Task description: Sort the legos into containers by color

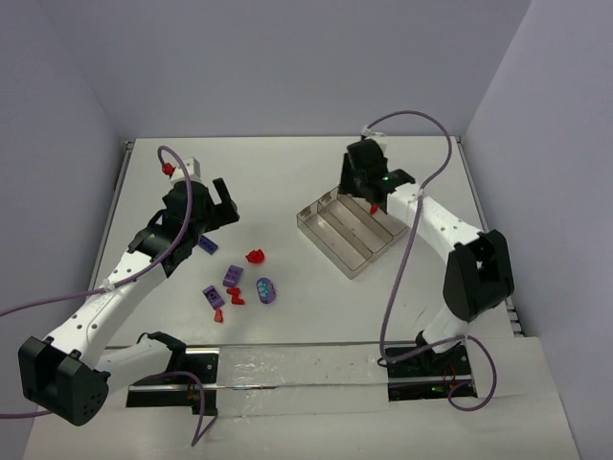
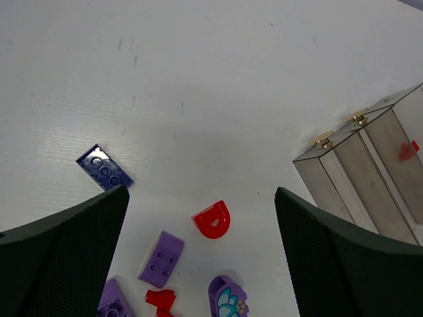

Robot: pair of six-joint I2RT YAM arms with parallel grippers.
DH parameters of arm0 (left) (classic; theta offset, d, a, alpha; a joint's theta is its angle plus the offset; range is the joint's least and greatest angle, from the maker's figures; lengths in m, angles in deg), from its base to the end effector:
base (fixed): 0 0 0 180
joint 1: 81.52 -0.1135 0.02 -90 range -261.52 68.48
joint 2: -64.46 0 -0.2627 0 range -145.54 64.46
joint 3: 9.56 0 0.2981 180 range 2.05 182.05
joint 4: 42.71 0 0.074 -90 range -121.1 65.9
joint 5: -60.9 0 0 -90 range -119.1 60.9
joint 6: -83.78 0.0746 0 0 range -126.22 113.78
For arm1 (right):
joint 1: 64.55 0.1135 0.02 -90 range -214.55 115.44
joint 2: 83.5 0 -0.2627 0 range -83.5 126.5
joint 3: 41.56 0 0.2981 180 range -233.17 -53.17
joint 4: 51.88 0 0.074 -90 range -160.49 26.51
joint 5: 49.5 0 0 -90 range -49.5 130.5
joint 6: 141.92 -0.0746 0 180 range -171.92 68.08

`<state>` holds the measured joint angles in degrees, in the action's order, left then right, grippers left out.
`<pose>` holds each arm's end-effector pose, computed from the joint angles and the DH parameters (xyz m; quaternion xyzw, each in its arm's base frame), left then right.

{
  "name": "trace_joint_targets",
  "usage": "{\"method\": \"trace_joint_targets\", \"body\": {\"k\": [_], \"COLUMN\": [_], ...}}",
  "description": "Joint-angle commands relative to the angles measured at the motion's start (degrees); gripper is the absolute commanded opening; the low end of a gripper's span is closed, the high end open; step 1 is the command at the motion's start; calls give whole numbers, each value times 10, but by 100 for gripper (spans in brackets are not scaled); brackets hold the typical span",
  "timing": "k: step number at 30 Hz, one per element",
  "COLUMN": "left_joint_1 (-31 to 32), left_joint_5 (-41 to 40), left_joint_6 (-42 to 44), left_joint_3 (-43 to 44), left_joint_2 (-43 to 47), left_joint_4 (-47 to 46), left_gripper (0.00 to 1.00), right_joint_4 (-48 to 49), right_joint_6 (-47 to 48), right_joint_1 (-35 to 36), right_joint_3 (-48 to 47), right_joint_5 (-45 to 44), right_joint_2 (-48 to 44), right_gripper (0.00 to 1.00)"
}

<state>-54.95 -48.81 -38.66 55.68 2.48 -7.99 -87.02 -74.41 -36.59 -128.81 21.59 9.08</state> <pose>0.2950 -0.1194 0.2871 -0.1276 0.8540 -0.1073 0.4928 0.3988 0.1843 0.2544 0.0260 0.8980 0.0412 0.4374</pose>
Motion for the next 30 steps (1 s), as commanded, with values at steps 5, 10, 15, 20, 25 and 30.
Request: {"method": "trace_joint_targets", "body": {"k": [5, 10, 15, 20, 25, 30], "left_joint_1": [2, 2, 2, 2, 2, 2], "left_joint_5": [-60, -119, -125, -127, -117, -116], "left_joint_6": [-33, -54, -53, -60, -50, -47], "left_joint_3": [24, 35, 30, 32, 42, 40], "left_joint_2": [11, 22, 32, 36, 32, 30], "left_joint_4": [25, 48, 50, 51, 46, 50], "left_gripper": [99, 99, 99, 99, 99, 99], "right_joint_4": [47, 48, 34, 28, 0, -13], "right_joint_6": [24, 44, 115, 128, 106, 81], "right_joint_1": [195, 252, 294, 296, 296, 290], "right_joint_3": [16, -26, -76, -123, -190, -221], "right_joint_5": [84, 111, 118, 128, 123, 91], "right_joint_2": [26, 103, 176, 227, 288, 326], "right_gripper": [78, 79, 81, 94, 96, 93]}}
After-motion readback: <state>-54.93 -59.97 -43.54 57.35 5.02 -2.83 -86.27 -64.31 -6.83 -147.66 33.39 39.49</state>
